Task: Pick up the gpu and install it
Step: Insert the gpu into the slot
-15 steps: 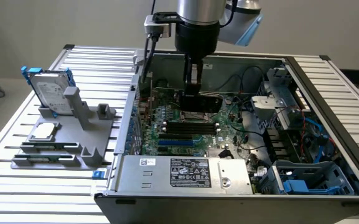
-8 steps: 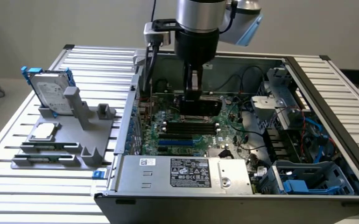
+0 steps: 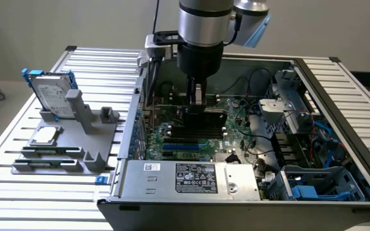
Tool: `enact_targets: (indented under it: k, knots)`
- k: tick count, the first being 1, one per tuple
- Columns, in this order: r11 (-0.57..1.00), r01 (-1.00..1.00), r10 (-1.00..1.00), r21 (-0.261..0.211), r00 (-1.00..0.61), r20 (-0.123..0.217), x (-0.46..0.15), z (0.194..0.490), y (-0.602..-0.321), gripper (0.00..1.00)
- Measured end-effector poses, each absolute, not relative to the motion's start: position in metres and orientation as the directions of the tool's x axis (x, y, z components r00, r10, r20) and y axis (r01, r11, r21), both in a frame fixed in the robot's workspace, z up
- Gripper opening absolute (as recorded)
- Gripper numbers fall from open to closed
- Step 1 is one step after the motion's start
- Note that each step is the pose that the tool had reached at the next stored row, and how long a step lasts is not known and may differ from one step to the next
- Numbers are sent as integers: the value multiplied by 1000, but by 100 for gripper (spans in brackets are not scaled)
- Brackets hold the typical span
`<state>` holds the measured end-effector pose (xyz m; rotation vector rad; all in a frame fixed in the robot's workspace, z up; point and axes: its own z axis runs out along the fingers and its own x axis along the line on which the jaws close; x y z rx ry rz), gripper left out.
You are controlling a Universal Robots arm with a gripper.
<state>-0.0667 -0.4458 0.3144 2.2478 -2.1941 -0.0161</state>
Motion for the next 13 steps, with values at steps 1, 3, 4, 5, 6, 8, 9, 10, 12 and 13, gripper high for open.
enact_targets:
  k: [1,3,4,5,6,8,9,10,12,13]
  knots:
    - [-25,-1000,-1000,6,24,-7,-68,313,-447,27]
    - [-25,-1000,-1000,3,25,-7,-71,310,-448,27]
    - [-25,-1000,-1000,2,25,-7,-72,309,-449,27]
    - [-26,-1000,-1000,2,26,-7,-73,307,-450,27]
    - [-26,-1000,-1000,1,26,-7,-73,306,-451,27]
    - [-26,-1000,-1000,-2,26,-7,-73,303,-452,27]
    - [-26,-1000,-1000,-3,26,-7,-74,301,-452,27]
    - [-26,-1000,-1000,-4,26,-7,-74,300,-452,27]
    - [-26,-1000,-1000,-5,26,-7,-76,297,-453,27]
    - [-26,-1000,-1000,-6,26,-7,-77,295,-453,27]
